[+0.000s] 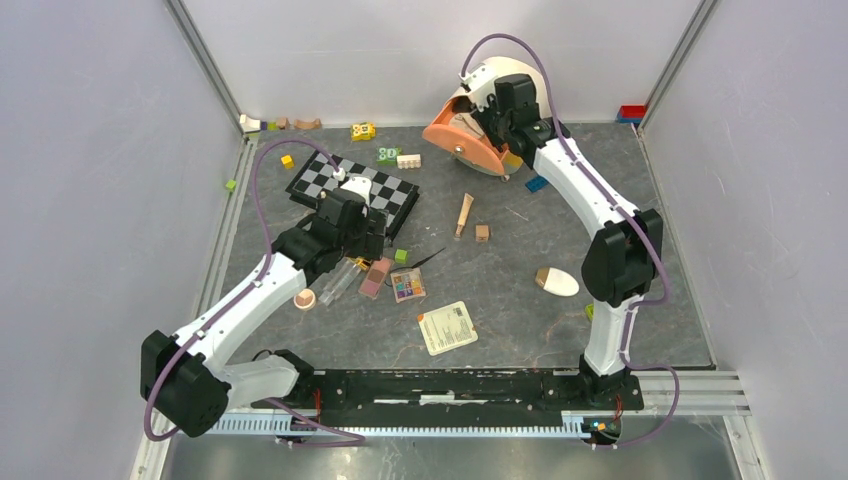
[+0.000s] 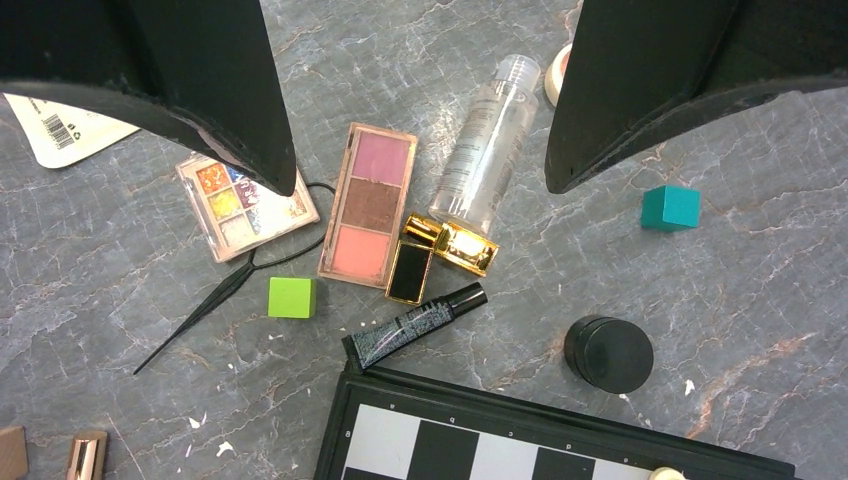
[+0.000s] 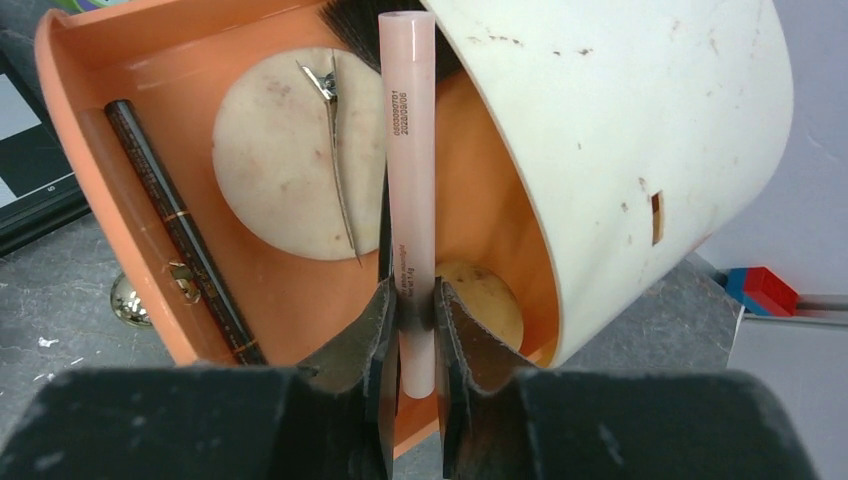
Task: Organize the makeup
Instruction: Place the makeup tool in the drawer.
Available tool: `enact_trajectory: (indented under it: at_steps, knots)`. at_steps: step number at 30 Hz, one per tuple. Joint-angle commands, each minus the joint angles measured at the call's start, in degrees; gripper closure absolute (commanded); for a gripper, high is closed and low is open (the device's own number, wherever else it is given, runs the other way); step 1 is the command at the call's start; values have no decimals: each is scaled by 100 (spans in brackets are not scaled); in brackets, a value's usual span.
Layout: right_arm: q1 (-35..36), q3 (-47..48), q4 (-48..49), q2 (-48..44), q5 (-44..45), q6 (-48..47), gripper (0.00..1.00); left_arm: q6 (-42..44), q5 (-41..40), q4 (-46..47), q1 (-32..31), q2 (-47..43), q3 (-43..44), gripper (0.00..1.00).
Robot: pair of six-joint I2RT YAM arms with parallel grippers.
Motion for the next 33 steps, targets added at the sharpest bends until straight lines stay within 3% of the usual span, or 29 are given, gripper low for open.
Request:
enact_trajectory:
  at_steps: [1, 8, 18, 24, 33]
  knots:
    - [-26, 293, 29, 39, -256, 57, 76, 300, 110, 229, 44, -52, 28, 0]
    - [-32, 311, 66, -63, -301, 145, 63, 309, 77, 172, 39, -51, 52, 0]
    - [-31, 170, 327, -767, -212, 425, 59, 136, 222, -148, 37, -165, 482, 0]
    - [-31, -871, 919, -1840, 73, 875, 55, -115, 405, -151, 43, -197, 651, 0]
    - [-35, -3409, 1538, -3699, 259, 2072, 50, -588, 540, 25, 43, -170, 574, 0]
